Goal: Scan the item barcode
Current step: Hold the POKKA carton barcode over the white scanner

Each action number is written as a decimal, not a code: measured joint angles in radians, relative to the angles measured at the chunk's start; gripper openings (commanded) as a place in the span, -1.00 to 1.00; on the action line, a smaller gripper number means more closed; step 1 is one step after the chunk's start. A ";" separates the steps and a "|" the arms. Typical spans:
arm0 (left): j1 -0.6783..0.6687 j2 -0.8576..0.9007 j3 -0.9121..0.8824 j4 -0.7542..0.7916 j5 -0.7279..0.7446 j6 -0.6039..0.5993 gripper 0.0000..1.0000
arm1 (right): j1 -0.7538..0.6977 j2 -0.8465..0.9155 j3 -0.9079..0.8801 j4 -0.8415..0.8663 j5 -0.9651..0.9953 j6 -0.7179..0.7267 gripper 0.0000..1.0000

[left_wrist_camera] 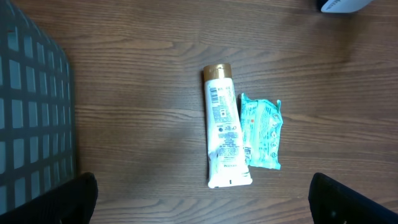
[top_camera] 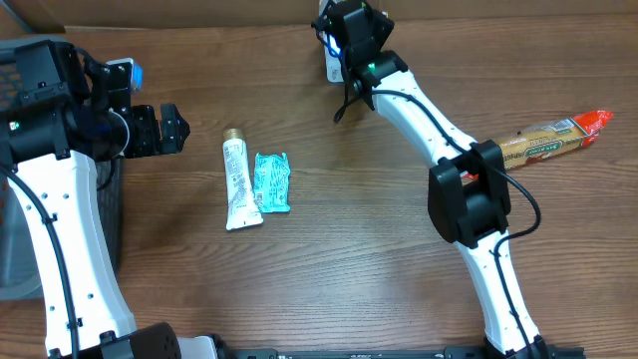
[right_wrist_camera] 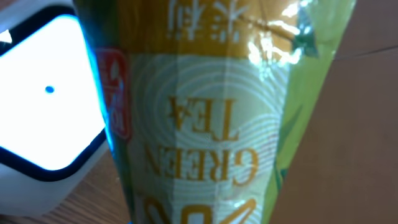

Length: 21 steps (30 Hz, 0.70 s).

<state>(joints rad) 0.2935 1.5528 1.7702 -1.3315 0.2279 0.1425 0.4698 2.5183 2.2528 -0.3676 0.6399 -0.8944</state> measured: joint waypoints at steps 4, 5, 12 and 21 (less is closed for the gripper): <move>0.000 0.000 0.000 0.000 0.000 0.000 0.99 | -0.002 0.039 0.000 0.001 0.006 -0.007 -0.93; 0.000 0.000 0.000 0.000 0.000 0.000 0.99 | -0.002 0.046 0.000 0.000 0.008 -0.009 -0.93; 0.000 0.000 0.000 0.000 0.000 0.000 0.99 | -0.004 0.059 0.000 0.051 0.037 -0.019 -0.93; 0.000 0.000 0.000 0.000 0.000 0.000 0.99 | -0.008 0.059 0.000 0.053 0.050 -0.019 -0.93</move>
<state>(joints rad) 0.2935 1.5528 1.7702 -1.3315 0.2279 0.1425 0.4622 2.5774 2.2524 -0.3149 0.6899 -0.9134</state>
